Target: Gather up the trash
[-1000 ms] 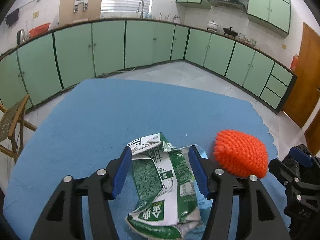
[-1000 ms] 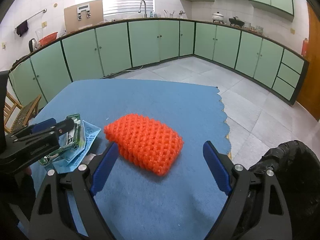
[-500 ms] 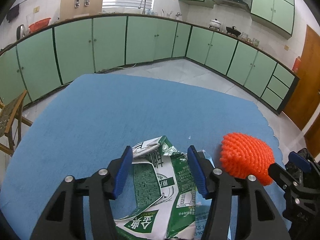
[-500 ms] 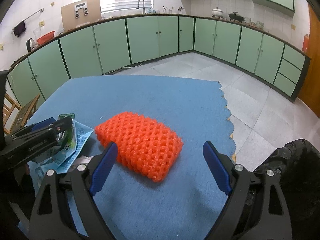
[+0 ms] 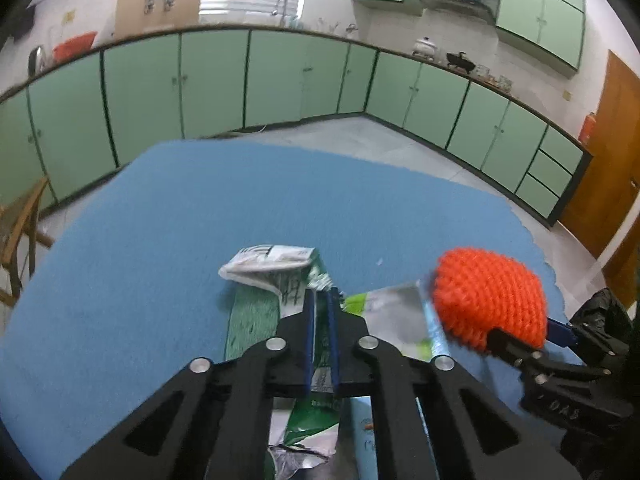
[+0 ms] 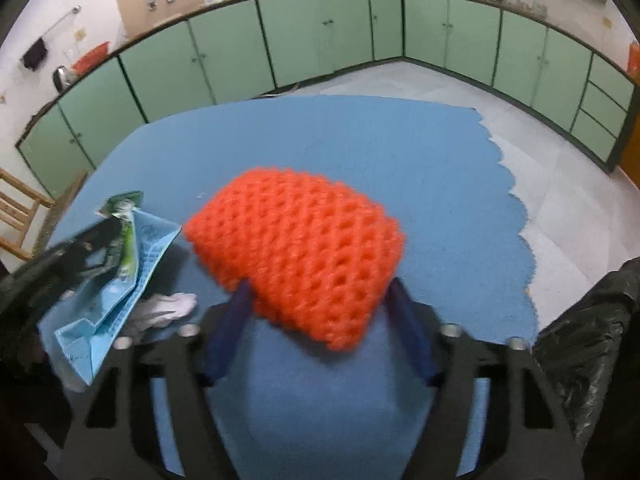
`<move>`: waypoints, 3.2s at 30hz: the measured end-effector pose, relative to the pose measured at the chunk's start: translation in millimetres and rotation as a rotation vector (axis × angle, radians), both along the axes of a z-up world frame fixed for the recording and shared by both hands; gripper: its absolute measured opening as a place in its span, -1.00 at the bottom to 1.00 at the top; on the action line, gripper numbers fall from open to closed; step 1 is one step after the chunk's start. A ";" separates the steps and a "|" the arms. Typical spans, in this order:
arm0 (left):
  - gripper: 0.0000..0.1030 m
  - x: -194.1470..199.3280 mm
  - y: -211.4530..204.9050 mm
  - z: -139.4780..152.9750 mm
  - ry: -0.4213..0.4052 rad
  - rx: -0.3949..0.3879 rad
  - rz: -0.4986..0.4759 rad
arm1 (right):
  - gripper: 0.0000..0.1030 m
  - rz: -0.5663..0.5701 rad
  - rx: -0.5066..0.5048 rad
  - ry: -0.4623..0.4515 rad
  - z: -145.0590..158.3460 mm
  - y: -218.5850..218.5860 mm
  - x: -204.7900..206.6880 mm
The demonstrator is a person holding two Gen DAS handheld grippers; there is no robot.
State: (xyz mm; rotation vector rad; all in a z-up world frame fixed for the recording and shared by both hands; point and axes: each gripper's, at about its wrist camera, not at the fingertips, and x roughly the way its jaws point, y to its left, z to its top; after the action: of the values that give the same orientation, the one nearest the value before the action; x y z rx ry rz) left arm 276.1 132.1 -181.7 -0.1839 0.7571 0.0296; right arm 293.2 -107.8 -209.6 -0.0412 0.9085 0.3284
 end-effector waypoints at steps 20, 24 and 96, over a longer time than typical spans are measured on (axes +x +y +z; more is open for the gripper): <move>-1.00 -18.2 8.5 15.8 -0.026 -0.026 -0.021 | -0.57 0.052 0.035 -0.091 26.3 1.0 -26.6; -0.78 -32.8 14.4 17.5 -0.010 -0.020 -0.020 | -0.57 0.052 0.037 -0.085 26.6 -4.4 -34.0; 0.28 -3.2 3.2 -6.0 0.130 0.041 0.036 | -0.55 0.046 0.034 -0.065 24.4 2.2 -41.9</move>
State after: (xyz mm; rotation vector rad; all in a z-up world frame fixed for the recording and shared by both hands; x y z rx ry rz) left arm 273.0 135.3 -187.8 -0.1572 0.8825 0.0920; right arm 251.3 -105.6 -185.2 -0.0411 0.8387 0.3828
